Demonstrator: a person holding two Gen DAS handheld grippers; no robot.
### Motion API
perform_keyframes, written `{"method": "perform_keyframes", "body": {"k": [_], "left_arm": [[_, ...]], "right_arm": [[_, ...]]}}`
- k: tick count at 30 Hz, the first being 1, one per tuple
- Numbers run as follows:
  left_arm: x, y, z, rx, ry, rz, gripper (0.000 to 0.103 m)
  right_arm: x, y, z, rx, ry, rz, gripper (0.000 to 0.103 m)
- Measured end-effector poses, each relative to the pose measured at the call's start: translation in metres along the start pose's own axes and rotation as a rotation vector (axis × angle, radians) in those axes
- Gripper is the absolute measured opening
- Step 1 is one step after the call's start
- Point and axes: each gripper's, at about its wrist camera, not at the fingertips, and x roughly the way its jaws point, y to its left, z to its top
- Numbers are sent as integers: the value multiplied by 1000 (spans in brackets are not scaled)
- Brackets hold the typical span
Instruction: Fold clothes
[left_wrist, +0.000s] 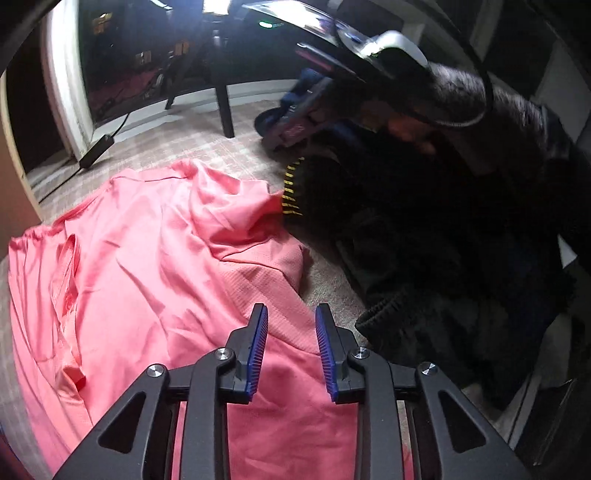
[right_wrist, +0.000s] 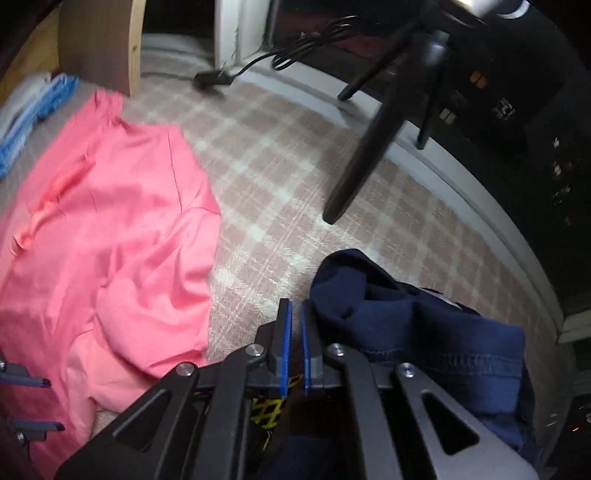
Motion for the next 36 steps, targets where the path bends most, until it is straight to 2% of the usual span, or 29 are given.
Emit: {"method": "perform_keyframes", "body": {"k": [3,5,8,11,13,17,18,19,20,21,24,27,29,30,32,34,35,36], "left_arm": [[6,0,6,11,3,15,25],[4,7,8,-33,-12,4,25],[5,5,12,-34,-34,-7,25],[15,-4,23,15,-44,-15,25],[28,-6,26,42,-19,-10,25],[54,-10,33,99,35,3,25],[60,-9,33,100,43,-9,23],[62,-9,32,106,39,-11,14],[62,-7,33,103,34,-13,1],[62,-5,33,99,28,-16,2],[43,12,35,-24,-23,-153,1],[19,27,36,-165,-118,-352,2],[17,27,34,-152,-124,-326,2],[23,25,33,-131,-96,-282,2],[32,22,29,-111,-54,-245,2],[36,22,26,-108,-38,-232,2],[34,22,26,-115,-45,-238,2],[33,23,26,-122,-52,-244,2]], "right_arm": [[-7,0,3,16,-30,42,18],[-11,-1,5,32,-48,73,19],[-7,-3,12,45,-53,164,37],[9,1,17,24,19,227,38],[18,7,13,-13,67,218,38],[23,16,4,-67,98,211,37],[24,18,2,-80,104,210,32],[24,18,2,-78,100,216,24],[23,16,1,-68,92,224,0],[19,12,1,-50,69,230,1],[6,-1,1,1,-2,240,1],[6,-2,-1,3,4,239,1],[6,-4,-2,4,8,239,2],[5,-4,-3,5,10,238,3],[5,-5,-4,6,15,238,10],[6,1,-4,-31,28,273,29],[7,6,-4,-53,36,287,43],[8,10,-4,-76,45,300,46]]}}
